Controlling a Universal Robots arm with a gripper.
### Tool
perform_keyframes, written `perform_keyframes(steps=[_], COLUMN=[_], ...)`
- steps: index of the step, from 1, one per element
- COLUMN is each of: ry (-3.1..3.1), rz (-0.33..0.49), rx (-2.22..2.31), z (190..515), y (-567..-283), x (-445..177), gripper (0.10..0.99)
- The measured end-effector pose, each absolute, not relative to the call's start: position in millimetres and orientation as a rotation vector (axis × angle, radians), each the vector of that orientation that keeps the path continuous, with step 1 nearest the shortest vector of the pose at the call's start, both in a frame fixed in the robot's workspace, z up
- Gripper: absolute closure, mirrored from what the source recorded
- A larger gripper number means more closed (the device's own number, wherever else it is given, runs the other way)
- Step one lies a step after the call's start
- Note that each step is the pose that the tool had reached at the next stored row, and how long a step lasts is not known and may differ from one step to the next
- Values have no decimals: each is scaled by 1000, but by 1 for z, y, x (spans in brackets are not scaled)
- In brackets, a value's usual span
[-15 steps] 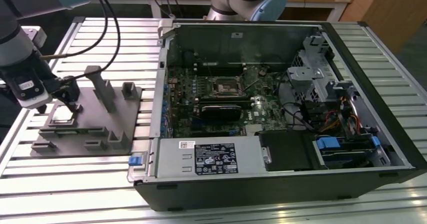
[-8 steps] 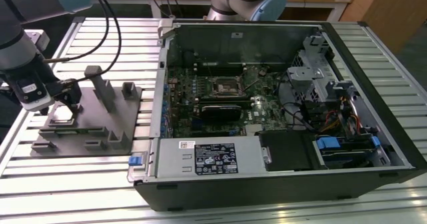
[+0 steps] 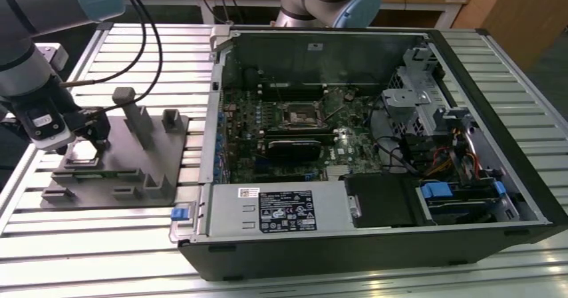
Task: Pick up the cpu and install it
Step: 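Pick up the cpu and move it towards the insertion slot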
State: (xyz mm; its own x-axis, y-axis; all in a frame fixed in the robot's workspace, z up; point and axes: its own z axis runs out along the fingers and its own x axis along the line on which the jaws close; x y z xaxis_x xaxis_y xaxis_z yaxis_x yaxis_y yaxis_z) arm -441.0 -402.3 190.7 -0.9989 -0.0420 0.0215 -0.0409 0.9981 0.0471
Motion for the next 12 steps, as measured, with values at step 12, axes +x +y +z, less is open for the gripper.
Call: perform_keyframes(steps=[12], ry=[-3118], rz=[-73], rx=[65], z=[184], y=[-400], x=[-443], gripper=[467])
